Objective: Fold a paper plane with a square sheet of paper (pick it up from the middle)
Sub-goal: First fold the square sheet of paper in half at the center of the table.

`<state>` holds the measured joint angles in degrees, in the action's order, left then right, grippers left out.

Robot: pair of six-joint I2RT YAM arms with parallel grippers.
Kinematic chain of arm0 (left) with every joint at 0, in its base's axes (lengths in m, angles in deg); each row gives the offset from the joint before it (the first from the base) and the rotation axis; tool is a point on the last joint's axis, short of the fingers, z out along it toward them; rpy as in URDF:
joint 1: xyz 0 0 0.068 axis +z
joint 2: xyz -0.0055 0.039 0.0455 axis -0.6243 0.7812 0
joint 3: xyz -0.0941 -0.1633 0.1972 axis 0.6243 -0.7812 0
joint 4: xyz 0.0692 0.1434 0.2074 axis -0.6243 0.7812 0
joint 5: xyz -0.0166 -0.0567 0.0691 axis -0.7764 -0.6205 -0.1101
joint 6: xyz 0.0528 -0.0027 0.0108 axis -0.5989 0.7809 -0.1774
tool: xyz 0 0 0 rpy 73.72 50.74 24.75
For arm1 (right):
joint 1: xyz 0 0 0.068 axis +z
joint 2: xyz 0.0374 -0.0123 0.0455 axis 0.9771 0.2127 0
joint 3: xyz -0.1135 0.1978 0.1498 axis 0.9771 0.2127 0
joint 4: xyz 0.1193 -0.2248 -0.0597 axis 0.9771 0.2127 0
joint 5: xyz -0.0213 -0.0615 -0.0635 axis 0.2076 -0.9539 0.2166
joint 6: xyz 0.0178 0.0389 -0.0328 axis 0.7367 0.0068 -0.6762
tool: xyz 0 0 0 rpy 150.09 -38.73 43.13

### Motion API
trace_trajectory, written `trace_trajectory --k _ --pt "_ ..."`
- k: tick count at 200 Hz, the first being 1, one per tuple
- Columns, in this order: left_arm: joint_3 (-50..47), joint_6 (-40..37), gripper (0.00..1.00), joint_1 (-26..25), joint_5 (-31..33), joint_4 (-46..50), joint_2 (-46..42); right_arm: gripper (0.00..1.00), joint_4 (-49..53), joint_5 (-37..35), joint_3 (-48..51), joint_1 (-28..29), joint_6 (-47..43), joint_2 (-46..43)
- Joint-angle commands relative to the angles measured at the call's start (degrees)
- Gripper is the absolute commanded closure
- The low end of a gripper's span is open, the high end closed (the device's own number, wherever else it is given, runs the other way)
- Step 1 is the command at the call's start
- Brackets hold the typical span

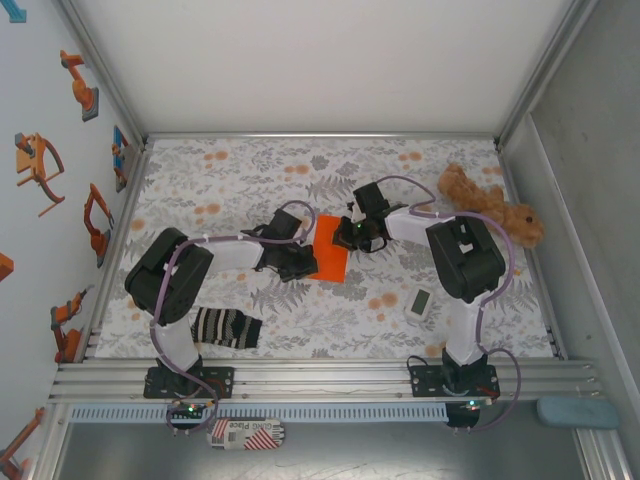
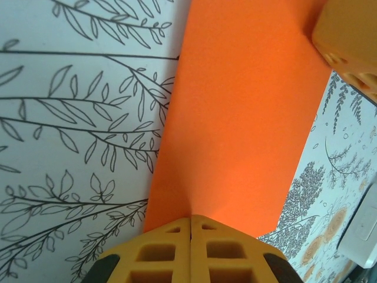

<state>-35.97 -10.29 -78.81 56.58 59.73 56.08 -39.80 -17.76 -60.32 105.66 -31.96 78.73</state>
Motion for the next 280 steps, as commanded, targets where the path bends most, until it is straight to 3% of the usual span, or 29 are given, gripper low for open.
trace_trajectory --k 1,55,100,127,156,187,238,247,280 --pt "-1.6 1.1 1.00 -0.6 1.7 2.6 -1.7 1.00 2.9 -2.6 0.3 0.3 -1.8 1.8" --pt "-3.9 1.7 0.97 -1.3 2.4 6.2 -4.6 1.00 5.8 -5.4 -0.9 0.3 -3.7 4.5" --pt "-3.8 -0.5 0.93 -1.5 5.8 11.6 -12.8 1.00 5.9 -3.2 -1.6 0.3 -6.8 4.2" --pt "0.1 -1.8 0.88 -0.9 6.2 8.0 -13.6 1.00 4.9 -0.1 -2.0 0.3 -9.9 1.1" --pt "5.4 -2.5 0.78 0.9 3.9 3.8 -8.2 1.00 3.5 -1.5 -1.9 0.0 -7.9 -5.1" --pt "10.3 -1.4 0.73 3.3 1.6 0.4 -1.3 0.83 0.9 -5.5 3.6 -1.3 -2.2 -11.9" --pt "15.6 -0.7 0.72 5.3 -3.1 -0.4 6.6 0.66 -0.6 -8.2 11.6 -3.5 2.3 -17.5" --pt "15.6 -0.4 0.72 5.3 -4.1 -1.4 7.3 0.58 -1.1 -7.8 12.5 -3.4 2.8 -17.8" --pt "17.4 -0.1 0.73 5.3 -5.8 -1.7 9.7 0.57 -3.9 -6.2 14.8 -3.4 4.9 -17.5"
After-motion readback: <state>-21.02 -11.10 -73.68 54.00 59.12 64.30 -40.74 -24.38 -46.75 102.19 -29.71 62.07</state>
